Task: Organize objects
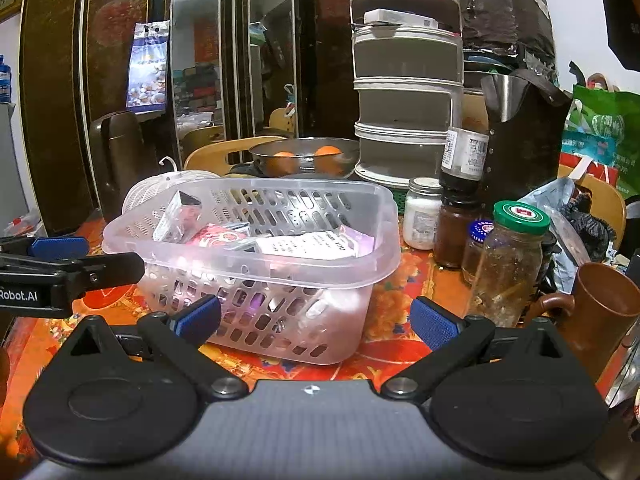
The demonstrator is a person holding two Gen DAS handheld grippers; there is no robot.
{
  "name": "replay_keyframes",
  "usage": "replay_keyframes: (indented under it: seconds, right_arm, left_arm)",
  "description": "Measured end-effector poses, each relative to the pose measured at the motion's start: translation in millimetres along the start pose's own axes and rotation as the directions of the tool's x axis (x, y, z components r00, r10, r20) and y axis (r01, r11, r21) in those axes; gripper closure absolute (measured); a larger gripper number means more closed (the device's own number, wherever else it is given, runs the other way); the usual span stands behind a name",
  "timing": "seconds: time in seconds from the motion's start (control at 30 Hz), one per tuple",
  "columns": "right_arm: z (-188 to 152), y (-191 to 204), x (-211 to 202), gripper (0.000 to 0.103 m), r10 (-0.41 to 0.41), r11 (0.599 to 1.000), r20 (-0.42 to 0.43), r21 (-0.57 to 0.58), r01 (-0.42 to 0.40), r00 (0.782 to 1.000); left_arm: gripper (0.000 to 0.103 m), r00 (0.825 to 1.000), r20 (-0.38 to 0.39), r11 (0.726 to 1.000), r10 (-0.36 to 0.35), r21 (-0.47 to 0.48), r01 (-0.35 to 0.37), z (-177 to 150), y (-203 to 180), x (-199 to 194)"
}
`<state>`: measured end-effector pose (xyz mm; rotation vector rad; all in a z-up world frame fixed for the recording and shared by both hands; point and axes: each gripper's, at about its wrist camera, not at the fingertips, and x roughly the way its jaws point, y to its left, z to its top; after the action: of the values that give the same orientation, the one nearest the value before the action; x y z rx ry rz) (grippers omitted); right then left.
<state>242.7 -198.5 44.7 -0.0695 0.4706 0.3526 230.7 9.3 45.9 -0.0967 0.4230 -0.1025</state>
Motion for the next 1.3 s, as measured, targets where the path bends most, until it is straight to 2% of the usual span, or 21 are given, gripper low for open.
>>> replay_keyframes:
  seconds: [0.4, 0.67, 0.9, 1.3]
  right_arm:
    - [1, -3, -4, 0.0, -0.012, 1.0, 0.011, 0.011, 0.012, 1.0]
    - [0, -2, -8, 0.0, -0.007, 1.0, 0.027, -0.007, 0.007, 1.0]
    - [-2, -4, -8, 0.0, -0.007, 1.0, 0.027, 0.009, 0.007, 1.0]
    - [-4, -4, -7, 0.0, -0.008, 1.0, 0.025, 0.016, 0.007, 1.0]
  left_arm:
    - [0.0, 0.999, 0.004, 0.999, 0.033, 0.002, -0.033, -3, 1, -2]
    - [0.0, 0.998, 0.02, 0.997, 0.061, 0.048, -0.062, -7, -8, -3]
    - [0.0, 0.997, 0.023, 0.995, 0.08, 0.05, -0.081, -7, -9, -3]
    - [0.0, 0.996, 0.02, 0.994, 0.092, 0.064, -0.093, -9, -12, -1]
